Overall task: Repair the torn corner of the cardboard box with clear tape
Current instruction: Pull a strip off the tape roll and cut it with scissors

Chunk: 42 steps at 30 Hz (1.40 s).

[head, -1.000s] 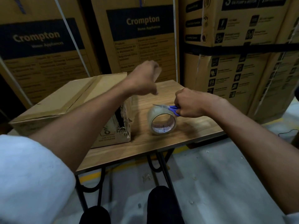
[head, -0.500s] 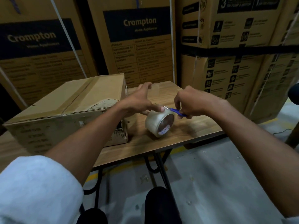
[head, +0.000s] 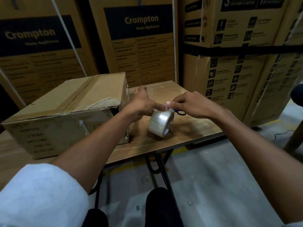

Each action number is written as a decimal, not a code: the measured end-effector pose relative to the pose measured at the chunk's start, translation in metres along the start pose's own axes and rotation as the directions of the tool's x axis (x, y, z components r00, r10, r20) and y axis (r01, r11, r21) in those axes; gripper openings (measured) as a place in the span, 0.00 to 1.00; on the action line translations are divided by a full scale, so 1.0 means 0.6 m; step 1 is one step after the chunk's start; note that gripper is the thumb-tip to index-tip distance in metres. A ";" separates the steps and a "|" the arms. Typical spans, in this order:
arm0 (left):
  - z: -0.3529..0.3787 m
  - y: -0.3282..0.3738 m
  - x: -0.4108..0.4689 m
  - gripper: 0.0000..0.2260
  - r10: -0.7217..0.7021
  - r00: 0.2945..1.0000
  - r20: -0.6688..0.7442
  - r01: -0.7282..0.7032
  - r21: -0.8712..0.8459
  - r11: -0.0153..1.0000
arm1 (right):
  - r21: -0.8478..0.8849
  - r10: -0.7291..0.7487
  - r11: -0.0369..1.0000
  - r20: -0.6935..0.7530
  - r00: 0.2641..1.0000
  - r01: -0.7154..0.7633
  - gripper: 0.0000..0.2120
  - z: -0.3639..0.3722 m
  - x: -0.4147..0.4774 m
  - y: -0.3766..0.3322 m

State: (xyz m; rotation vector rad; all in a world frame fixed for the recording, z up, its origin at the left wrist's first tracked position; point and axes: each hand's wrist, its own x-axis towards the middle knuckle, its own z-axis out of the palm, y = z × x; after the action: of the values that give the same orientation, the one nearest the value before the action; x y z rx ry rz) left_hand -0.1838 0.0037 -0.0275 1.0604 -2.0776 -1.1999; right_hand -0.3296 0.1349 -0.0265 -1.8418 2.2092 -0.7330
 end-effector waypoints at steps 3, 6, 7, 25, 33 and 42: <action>0.007 -0.003 0.001 0.53 -0.003 0.999 -0.047 0.003 0.001 1.000 | 0.039 0.013 0.999 -0.071 0.997 -0.010 0.21 0.012 0.004 0.004; 0.010 -0.002 -0.001 0.56 0.011 0.996 -0.086 -0.008 0.032 0.999 | 0.062 0.033 0.998 -0.122 0.992 -0.026 0.13 0.013 0.007 0.010; 0.011 -0.002 -0.002 0.56 0.023 0.994 -0.103 -0.018 0.051 0.999 | 0.075 0.028 0.997 -0.131 0.991 -0.018 0.11 0.014 0.006 0.010; 0.070 0.013 -0.029 0.48 0.098 0.995 -0.006 -0.096 0.139 0.986 | 0.079 0.290 0.957 -0.210 0.934 -0.279 0.04 0.046 0.019 0.065; 0.101 0.000 -0.045 0.49 0.241 0.963 0.121 -0.269 0.358 0.894 | 0.202 0.380 0.907 -0.008 0.925 -0.371 0.04 0.063 0.004 0.097; 0.085 0.003 -0.038 0.43 0.256 0.953 0.162 -0.300 0.381 0.875 | 0.185 0.467 0.867 0.022 0.884 -0.463 0.05 0.063 0.007 0.094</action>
State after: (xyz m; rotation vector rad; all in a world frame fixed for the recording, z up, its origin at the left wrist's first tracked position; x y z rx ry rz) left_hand -0.2093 0.0475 -0.0513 0.8341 -2.5301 -0.7143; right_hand -0.3636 0.1278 -0.0852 -1.1452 2.3684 -0.8221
